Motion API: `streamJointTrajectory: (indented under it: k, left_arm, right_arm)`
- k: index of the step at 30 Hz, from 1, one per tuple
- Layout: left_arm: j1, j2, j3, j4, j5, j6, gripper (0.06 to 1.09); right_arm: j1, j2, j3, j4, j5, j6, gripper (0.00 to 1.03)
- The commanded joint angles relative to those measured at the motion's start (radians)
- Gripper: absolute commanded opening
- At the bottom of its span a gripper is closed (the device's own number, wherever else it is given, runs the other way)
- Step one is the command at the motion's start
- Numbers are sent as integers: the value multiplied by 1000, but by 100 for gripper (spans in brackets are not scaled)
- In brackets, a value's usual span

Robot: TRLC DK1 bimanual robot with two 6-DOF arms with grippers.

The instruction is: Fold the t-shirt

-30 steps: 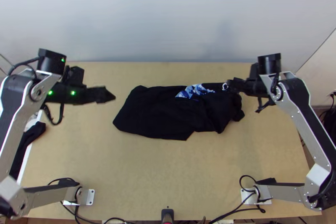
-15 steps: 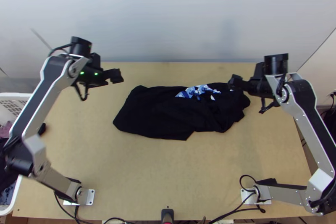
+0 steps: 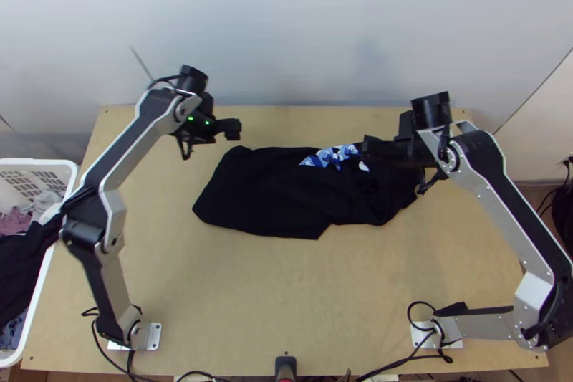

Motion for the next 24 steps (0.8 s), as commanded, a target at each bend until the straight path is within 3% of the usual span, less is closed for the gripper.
streamJointTrajectory:
  k: [1, 14, 18, 24]
  left_arm:
    - [-28, 117, 51, 46, -6, 6, 99]
    - [-47, 249, 104, 97, -41, 18, 94]
    - [-48, 256, 111, 95, -40, 18, 79]
    - [-47, 267, 110, 88, -59, 26, 77]
  right_arm:
    - [27, 60, 2, 2, -4, 1, 98]
    - [45, 131, 13, 11, -4, 5, 98]
    - [33, 143, 10, 11, -4, 5, 98]
    - [24, 152, 16, 11, -4, 5, 98]
